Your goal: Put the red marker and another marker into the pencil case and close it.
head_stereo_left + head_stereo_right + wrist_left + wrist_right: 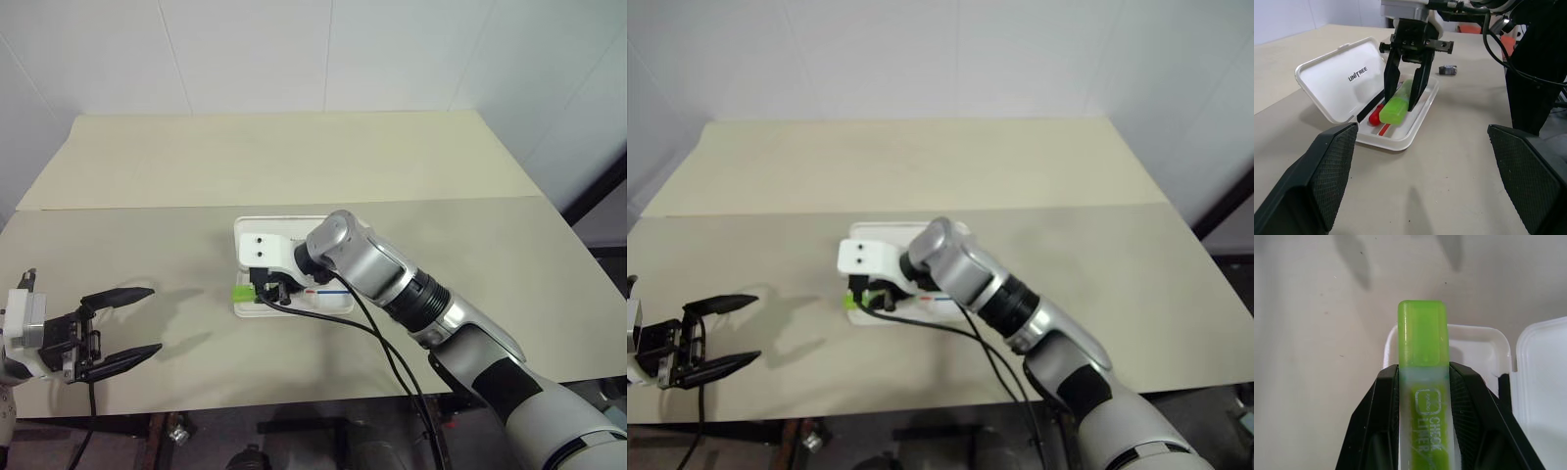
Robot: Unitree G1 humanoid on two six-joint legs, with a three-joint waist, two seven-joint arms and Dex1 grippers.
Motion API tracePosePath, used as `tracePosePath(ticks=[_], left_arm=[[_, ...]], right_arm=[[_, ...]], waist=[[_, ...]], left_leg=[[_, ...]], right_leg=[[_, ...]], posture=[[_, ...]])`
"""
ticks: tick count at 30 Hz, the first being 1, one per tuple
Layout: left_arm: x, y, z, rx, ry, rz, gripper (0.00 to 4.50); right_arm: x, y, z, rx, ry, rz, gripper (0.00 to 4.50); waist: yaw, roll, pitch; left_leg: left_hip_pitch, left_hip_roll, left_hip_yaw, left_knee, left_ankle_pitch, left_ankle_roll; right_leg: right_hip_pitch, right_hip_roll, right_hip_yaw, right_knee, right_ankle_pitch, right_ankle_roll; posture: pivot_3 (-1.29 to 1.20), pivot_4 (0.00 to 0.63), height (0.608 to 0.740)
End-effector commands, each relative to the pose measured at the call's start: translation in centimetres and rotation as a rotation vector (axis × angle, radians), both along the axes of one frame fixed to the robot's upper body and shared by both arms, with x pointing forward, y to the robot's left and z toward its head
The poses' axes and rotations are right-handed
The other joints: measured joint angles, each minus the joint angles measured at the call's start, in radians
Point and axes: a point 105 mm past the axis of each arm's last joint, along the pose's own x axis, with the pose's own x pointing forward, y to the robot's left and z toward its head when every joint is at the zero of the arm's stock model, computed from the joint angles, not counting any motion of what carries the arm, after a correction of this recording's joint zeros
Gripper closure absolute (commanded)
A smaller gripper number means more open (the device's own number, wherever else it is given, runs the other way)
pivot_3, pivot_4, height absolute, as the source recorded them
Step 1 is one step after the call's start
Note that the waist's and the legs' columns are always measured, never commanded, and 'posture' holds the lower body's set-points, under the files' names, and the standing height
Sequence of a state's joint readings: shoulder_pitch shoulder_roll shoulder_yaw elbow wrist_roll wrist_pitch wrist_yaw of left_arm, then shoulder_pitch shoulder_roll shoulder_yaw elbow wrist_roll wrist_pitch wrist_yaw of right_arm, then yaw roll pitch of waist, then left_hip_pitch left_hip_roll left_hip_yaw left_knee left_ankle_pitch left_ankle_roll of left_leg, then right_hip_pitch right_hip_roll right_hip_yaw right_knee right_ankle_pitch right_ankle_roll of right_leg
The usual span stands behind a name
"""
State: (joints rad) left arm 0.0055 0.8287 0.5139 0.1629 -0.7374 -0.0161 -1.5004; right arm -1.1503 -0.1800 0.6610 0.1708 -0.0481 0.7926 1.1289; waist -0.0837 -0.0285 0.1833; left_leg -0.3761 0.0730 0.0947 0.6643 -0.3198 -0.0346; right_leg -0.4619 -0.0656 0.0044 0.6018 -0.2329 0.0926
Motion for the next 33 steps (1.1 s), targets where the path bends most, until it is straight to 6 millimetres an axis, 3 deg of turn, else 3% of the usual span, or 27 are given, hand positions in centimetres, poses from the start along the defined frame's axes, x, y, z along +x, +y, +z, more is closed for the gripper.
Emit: tracePosePath(ticks=[1,8,18,25,29,33], left_arm=[[-0.3,-0.4,0.8,0.015,-0.043,-0.037,0.00],[-0.2,-0.3,0.9,0.018,-0.046,-0.039,0.00],[0.0,-0.4,1.1,0.018,-0.053,-0.039,0.00],[0.0,-0.6,1.2,0.016,-0.056,-0.046,0.00],[0.1,-0.7,1.2,0.012,-0.059,-0.054,0.00],[0.2,-1.0,1.1,0.006,-0.060,-0.061,0.00]], right_arm=[[-0.8,0.6,1.1,0.040,-0.010,0.019,3.42],[-0.3,0.5,0.5,0.034,-0.012,-0.016,3.42],[-0.3,0.2,0.3,0.024,-0.020,0.001,0.04],[-0.5,-0.3,1.2,0.045,-0.016,0.018,0.04],[-1.3,-1.8,1.6,0.057,0.007,0.061,0.04],[-1.4,-4.7,1.5,0.048,0.029,0.062,0.04]], waist=[[0.000,0.000,0.000],[0.000,0.000,0.000],[0.000,0.000,0.000],[0.000,0.000,0.000],[0.002,0.000,0.000],[0.007,0.000,0.000]], left_leg=[[0.000,0.000,0.000,0.000,0.000,0.000],[0.000,0.000,0.000,0.000,0.000,0.000],[0.000,0.000,0.000,0.000,0.000,0.000],[0.000,0.000,0.000,0.000,0.000,0.000],[0.000,0.000,0.000,0.000,0.000,0.000],[0.000,0.000,0.000,0.000,-0.001,0.000]], right_leg=[[0.000,0.000,0.000,0.000,0.000,0.000],[0.000,0.000,0.000,0.000,0.000,0.000],[0.000,0.000,0.000,0.000,0.000,0.000],[0.000,0.000,0.000,0.000,0.000,0.000],[0.000,0.000,-0.001,0.000,0.000,0.000],[0.000,0.000,-0.001,-0.001,0.000,0.000]], posture=[[0.00,0.150,0.740],[0.00,0.150,0.740],[0.00,0.150,0.740],[0.00,0.150,0.740],[0.00,0.150,0.740],[0.00,0.150,0.740]])
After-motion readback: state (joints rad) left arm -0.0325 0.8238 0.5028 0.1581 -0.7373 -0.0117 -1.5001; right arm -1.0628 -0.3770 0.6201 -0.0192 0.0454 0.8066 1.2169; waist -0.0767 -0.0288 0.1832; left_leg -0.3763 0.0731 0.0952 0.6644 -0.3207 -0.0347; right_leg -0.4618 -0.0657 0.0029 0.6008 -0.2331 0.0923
